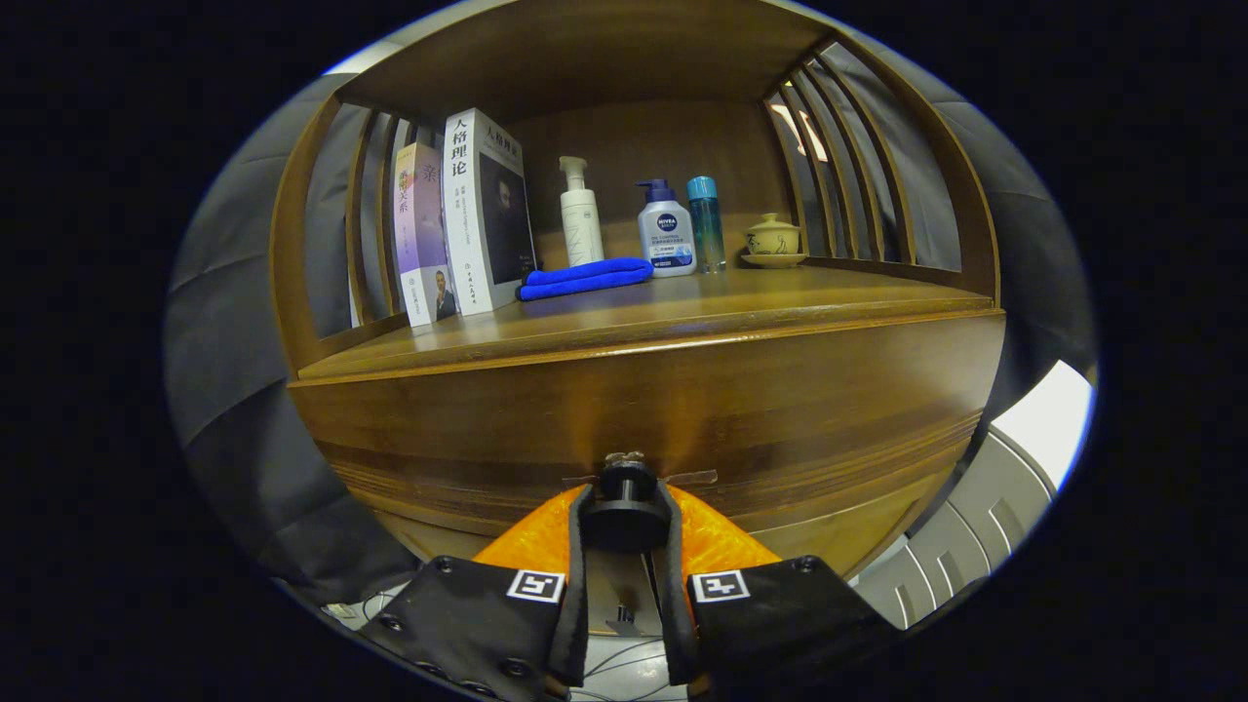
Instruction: Pull open the drawer, take out the items inside it, and place them on the countertop above the cabinet.
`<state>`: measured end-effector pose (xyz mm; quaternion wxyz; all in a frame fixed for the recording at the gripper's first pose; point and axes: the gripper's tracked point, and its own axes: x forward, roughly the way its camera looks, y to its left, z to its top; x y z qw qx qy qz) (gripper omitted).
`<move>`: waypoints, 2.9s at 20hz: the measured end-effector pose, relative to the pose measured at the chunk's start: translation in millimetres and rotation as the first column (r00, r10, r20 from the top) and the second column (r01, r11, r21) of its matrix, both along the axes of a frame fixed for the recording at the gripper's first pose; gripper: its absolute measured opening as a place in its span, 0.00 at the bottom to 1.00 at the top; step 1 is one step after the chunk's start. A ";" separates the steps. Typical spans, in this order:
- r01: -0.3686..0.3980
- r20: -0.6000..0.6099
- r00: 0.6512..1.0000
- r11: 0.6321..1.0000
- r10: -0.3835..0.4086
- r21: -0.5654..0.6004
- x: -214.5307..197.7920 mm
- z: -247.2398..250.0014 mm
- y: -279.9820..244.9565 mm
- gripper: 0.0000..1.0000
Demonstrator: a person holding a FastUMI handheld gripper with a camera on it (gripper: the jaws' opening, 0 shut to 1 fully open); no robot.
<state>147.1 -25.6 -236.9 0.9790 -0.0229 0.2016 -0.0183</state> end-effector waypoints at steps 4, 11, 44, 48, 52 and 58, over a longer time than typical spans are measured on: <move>0.000 0.010 1.000 1.000 0.000 -0.009 -14.9 0.7 -1.0 0.34; 0.002 0.036 0.999 1.000 -0.002 -0.007 -50.4 3.2 -1.3 0.33; -0.130 0.014 0.991 0.991 0.130 0.014 -179.5 1.0 13.9 0.36; -0.107 -0.030 0.994 0.992 0.109 0.074 -183.1 16.3 6.4 0.58; -0.093 0.016 0.996 0.995 0.093 0.044 -184.0 67.5 -14.3 0.98; -0.072 0.101 0.992 0.995 0.079 -0.069 -138.0 155.6 -34.3 0.98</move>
